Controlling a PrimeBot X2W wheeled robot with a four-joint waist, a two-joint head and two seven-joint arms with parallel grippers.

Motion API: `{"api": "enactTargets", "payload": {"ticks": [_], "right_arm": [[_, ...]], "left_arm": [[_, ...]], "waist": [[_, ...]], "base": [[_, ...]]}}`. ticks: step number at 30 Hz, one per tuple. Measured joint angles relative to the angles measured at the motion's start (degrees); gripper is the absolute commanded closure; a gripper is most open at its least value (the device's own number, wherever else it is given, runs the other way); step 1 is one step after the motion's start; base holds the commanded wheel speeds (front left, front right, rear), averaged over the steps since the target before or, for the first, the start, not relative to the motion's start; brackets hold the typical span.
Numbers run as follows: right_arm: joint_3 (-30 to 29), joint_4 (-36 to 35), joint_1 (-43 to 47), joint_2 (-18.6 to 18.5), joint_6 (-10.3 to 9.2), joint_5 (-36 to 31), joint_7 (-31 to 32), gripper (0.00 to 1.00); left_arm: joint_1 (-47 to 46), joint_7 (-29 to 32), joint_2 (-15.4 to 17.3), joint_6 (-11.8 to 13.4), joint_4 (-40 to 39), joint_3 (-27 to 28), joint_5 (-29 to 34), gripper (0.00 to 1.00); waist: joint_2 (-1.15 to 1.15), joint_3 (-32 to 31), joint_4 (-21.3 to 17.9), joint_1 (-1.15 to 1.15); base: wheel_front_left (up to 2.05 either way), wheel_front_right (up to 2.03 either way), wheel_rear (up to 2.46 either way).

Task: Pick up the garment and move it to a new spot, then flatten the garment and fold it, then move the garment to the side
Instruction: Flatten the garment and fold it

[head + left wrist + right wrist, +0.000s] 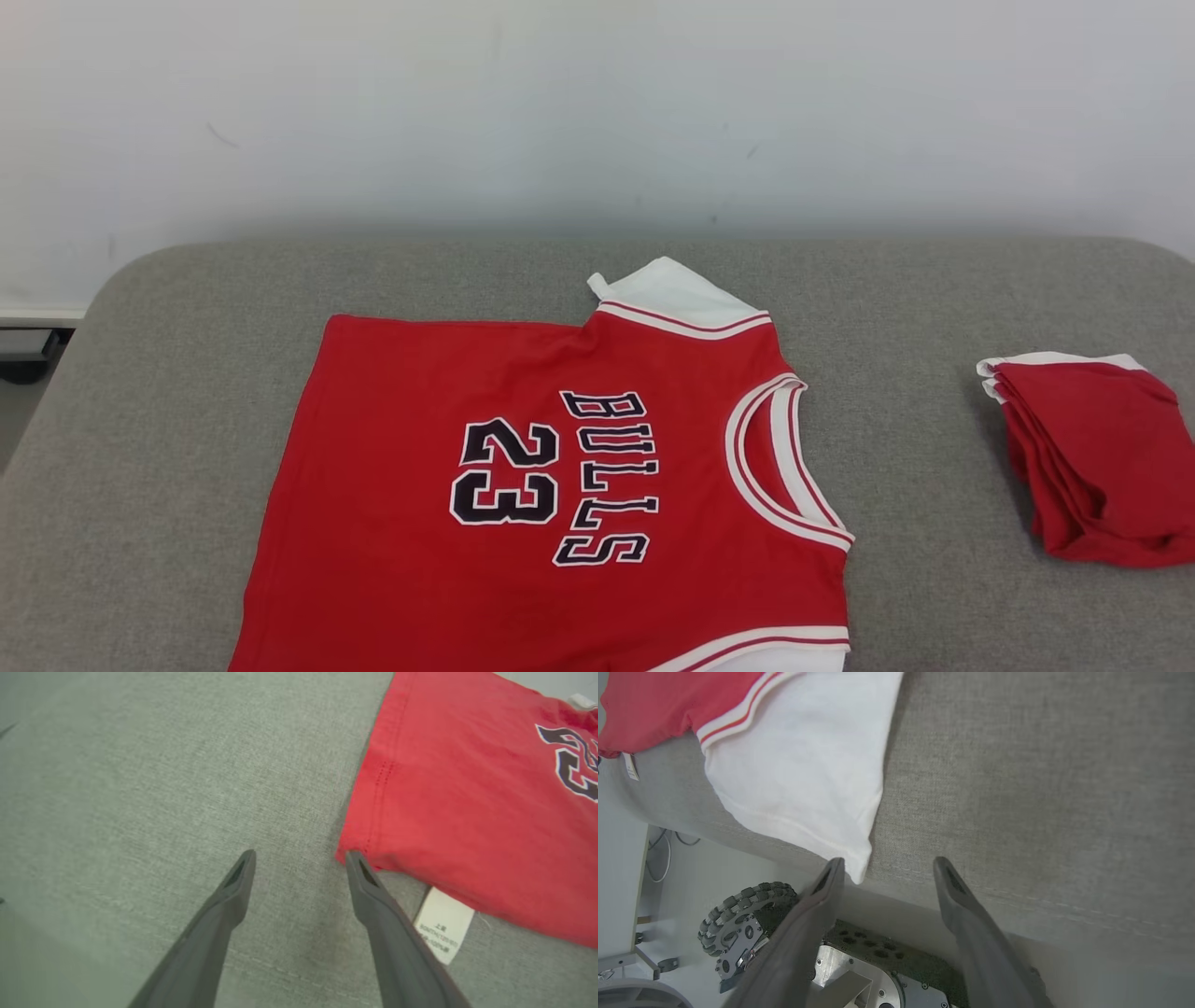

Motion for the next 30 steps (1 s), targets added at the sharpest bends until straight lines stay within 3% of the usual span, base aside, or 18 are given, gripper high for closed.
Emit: {"api": "enactTargets", "payload": {"ticks": [3, 7, 10, 20, 30], "right_arm": [[-1.3, -0.8, 0.0, -0.9, -0.57, -1.0, -0.9, 0.00], [-4.1, -3.8, -2.1, -0.6, -1.19, -3.0, -5.9, 0.00], [-6.9, -4.3, -4.9, 0.6, -3.70, -5.7, -10.9, 0.00], [-10.1, -4.5, -8.0, 5.8, -8.67, -12.6, -25.1, 0.00], [-15.1, -4.5, -8.9, 8.2, -9.87, -16.1, -35.2, 0.00]], "left_arm": [[0.3, 0.0, 1.3, 0.7, -0.6, 2.2, 0.0, 0.00], [0.4, 0.0, 2.2, 2.0, -7.8, 4.3, 2.5, 0.00], [0.3, -0.1, 1.6, 2.5, -13.9, 4.4, 4.8, 0.00], [2.1, -0.2, 1.1, 2.9, -29.3, 3.3, 11.0, 0.00], [6.4, -0.1, 2.4, 3.4, -35.8, 3.1, 12.7, 0.00]], "waist": [[0.00, -0.6, 0.0, -0.01], [0.00, -1.7, 0.1, -0.01], [0.00, -2.4, 0.2, -0.01], [0.00, -4.9, 1.0, -0.01], [0.00, -6.1, 0.4, -0.01]], "base": [[0.00, 0.00, 0.00], [0.00, 0.00, 0.00], [0.00, 0.00, 0.00], [0.00, 0.00, 0.00], [0.00, 0.00, 0.00]]}}
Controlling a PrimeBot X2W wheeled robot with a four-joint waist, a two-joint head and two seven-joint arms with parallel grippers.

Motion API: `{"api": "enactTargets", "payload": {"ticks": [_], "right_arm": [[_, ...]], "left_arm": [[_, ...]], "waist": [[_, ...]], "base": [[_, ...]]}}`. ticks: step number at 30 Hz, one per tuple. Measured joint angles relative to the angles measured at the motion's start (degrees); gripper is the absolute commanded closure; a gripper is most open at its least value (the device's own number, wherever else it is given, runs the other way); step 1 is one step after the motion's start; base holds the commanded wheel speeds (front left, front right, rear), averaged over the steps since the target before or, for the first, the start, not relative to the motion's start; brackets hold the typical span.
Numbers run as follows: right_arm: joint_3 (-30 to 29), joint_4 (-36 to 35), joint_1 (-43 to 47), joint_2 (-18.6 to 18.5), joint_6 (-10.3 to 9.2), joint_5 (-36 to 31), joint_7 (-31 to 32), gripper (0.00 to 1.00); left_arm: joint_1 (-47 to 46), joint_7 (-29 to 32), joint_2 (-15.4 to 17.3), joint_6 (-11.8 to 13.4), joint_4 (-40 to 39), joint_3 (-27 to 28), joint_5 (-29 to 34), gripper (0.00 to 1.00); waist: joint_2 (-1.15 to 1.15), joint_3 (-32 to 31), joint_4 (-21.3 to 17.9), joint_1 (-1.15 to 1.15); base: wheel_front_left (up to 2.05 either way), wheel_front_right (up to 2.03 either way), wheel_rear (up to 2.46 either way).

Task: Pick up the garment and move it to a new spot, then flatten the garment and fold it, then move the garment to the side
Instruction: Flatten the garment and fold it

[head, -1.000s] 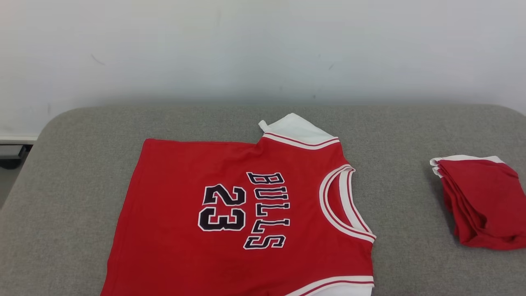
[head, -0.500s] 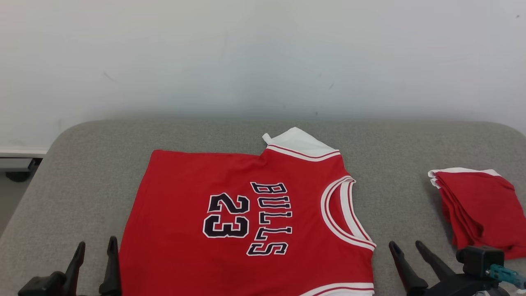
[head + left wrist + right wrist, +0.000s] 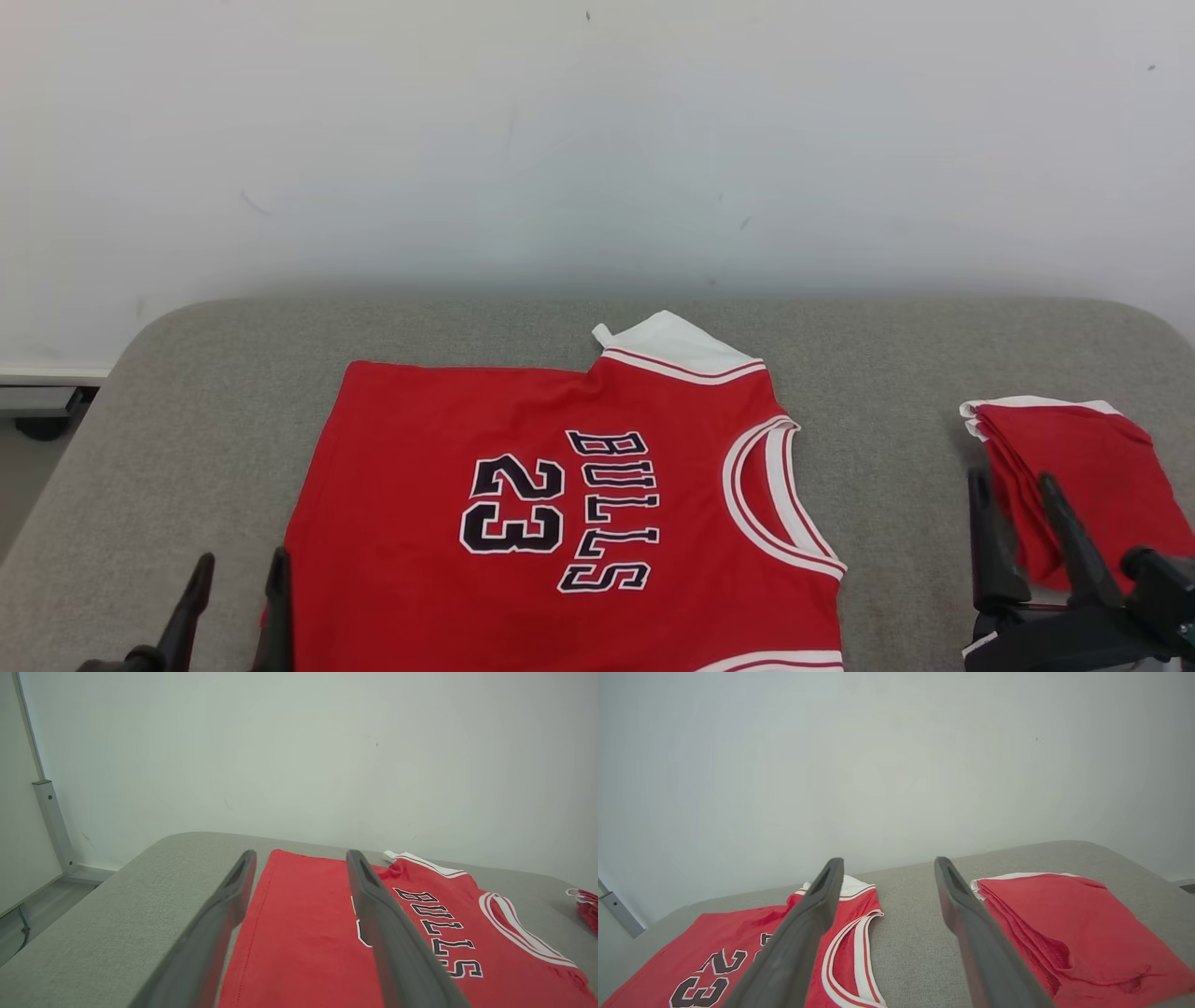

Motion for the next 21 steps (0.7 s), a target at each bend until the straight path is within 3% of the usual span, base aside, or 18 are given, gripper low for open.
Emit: {"api": "enactTargets", "payload": {"ticks": [21], "right_arm": [[-1.2, 3.3, 0.7, 1.7, -0.26, -2.6, -3.5, 0.00]], "left_arm": [[2.8, 8.9, 0.6, 0.5, -4.0, -1.5, -0.1, 0.00]], "waist": [[0.00, 0.1, -0.4, 0.00]], "base": [[0.00, 0.00, 0.00]]}}
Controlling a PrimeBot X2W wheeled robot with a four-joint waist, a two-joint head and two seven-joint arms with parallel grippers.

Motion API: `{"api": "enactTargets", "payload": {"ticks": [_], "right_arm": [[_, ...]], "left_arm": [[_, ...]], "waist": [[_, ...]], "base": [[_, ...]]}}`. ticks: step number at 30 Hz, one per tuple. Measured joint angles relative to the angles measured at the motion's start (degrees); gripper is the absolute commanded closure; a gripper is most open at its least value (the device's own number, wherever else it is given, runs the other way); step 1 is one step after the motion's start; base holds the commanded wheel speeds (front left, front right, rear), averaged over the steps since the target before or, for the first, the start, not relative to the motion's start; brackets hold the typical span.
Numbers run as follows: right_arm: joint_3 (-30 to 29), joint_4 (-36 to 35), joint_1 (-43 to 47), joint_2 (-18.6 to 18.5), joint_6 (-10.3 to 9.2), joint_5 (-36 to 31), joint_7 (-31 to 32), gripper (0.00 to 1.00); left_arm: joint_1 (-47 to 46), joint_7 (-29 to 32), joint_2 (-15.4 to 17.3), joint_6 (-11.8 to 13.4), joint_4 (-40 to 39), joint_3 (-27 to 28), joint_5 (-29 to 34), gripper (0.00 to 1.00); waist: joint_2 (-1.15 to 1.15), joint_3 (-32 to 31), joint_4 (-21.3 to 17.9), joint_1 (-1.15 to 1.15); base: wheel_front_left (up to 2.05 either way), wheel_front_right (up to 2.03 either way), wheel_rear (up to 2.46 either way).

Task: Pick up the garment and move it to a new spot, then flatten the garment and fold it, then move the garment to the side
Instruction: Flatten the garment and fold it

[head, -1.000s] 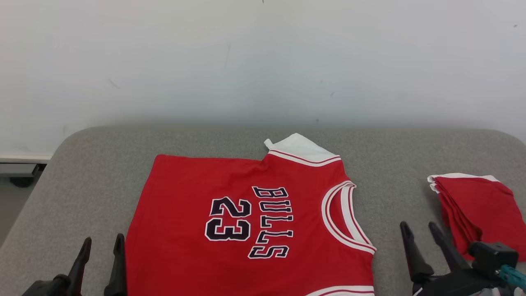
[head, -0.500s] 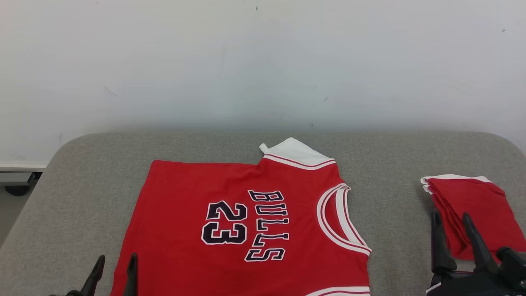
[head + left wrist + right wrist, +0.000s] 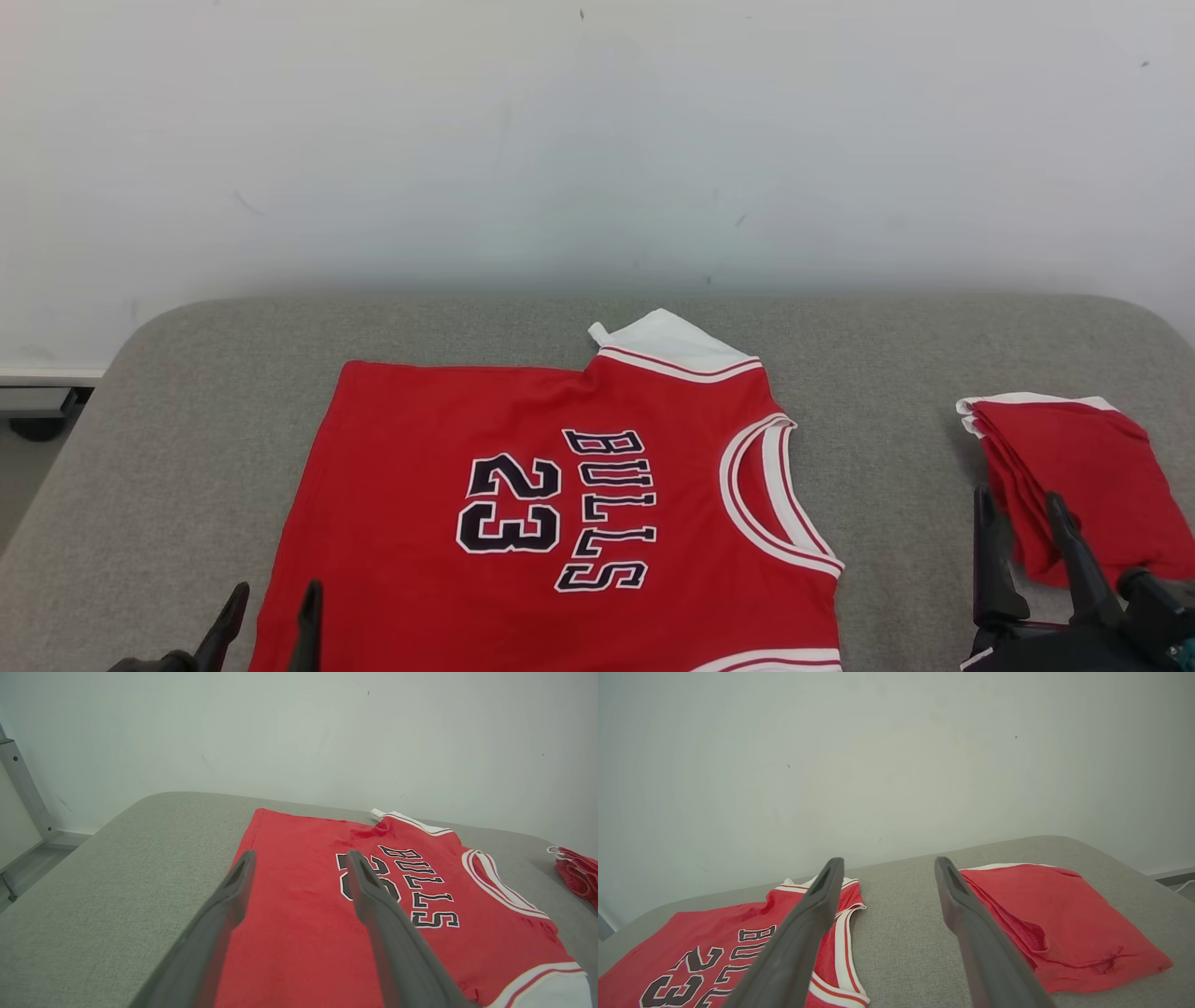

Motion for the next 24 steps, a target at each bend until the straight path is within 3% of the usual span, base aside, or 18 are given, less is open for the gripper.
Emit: {"api": "enactTargets", "payload": {"ticks": [24], "right_arm": [[2.2, 1.9, -0.1, 0.3, 0.53, -1.1, 0.9, 0.00]], "left_arm": [[0.0, 5.2, 0.2, 0.5, -1.7, 0.0, 0.0, 0.00]], "waist": [[0.00, 1.0, 0.0, 0.00]], "base": [[0.00, 0.00, 0.00]]}}
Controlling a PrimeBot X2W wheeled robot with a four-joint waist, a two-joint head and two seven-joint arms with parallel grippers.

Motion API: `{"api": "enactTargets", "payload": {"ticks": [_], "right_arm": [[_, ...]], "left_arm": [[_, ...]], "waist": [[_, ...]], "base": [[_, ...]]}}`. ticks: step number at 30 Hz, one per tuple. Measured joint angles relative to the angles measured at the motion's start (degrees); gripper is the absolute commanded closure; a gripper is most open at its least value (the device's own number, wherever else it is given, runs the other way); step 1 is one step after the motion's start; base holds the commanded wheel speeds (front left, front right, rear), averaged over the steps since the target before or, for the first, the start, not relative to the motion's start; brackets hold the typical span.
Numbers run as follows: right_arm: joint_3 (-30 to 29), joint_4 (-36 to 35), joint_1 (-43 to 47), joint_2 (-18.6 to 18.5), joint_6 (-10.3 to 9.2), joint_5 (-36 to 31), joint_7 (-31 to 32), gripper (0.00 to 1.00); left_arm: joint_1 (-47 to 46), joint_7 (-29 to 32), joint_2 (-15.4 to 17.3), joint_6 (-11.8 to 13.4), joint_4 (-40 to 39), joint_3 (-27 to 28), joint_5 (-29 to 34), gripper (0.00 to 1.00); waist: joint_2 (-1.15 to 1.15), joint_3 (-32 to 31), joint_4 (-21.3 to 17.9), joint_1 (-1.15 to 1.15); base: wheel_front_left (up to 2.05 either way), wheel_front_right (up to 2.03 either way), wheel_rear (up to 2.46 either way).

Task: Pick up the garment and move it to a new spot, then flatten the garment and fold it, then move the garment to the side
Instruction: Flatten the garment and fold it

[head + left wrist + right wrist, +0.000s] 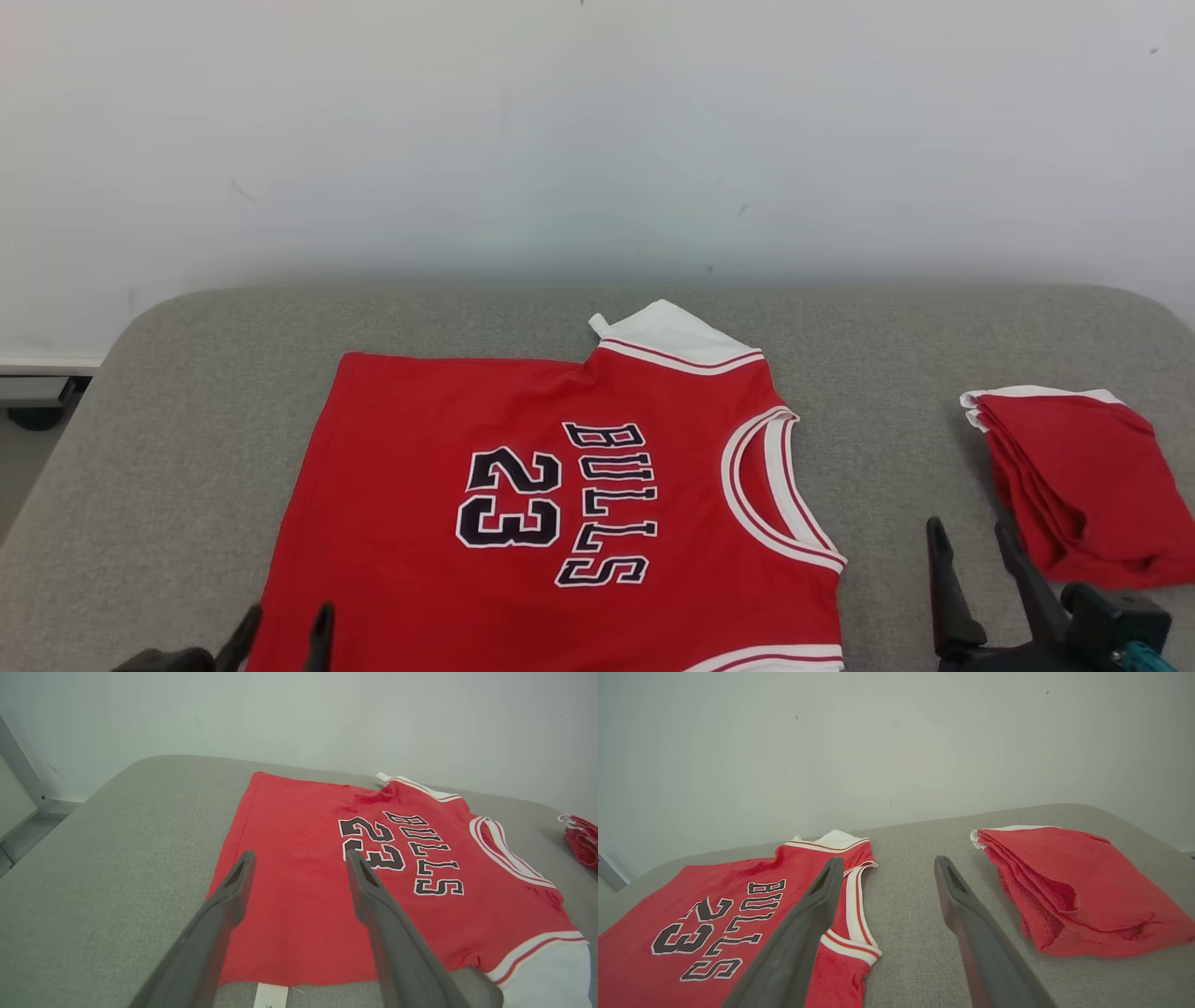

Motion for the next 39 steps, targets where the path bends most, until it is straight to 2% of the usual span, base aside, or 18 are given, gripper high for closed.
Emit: {"api": "enactTargets", "payload": {"ticks": [11, 17, 21, 28, 39], "right_arm": [[5.3, 3.1, 1.3, 0.6, -0.10, -0.4, 12.5, 0.00], [8.4, 5.6, 3.6, 1.7, -0.25, -0.3, 21.1, 0.00], [9.7, 6.8, 5.2, 2.3, -0.32, -0.3, 25.4, 0.00], [12.0, 6.7, 4.8, 4.2, -0.53, -1.0, 29.5, 0.00], [12.8, 7.1, 4.9, 4.6, -0.58, -2.7, 33.9, 0.00]], "left_arm": [[0.3, 14.0, 2.2, -0.5, 12.6, -0.6, -5.8, 0.00], [-2.1, 20.4, 3.9, -0.5, 18.3, -1.0, -5.0, 0.00], [-6.4, 23.6, 3.6, -0.4, 22.0, -2.2, -3.2, 0.00], [-8.9, 25.0, 2.1, 0.0, 25.6, -2.3, -2.4, 0.00], [-10.8, 25.8, 2.7, 0.0, 29.2, -2.6, -2.2, 0.00]], "waist": [[0.00, 0.9, 0.4, 0.00], [0.00, 1.4, -0.1, 0.00], [0.00, 2.1, -0.1, 0.00], [0.00, 2.8, -0.6, 0.00], [0.00, 3.4, -0.5, 0.00]], "base": [[0.00, 0.00, 0.00], [0.00, 0.00, 0.00], [0.00, 0.00, 0.00], [0.00, 0.00, 0.00], [0.00, 0.00, 0.00]]}}
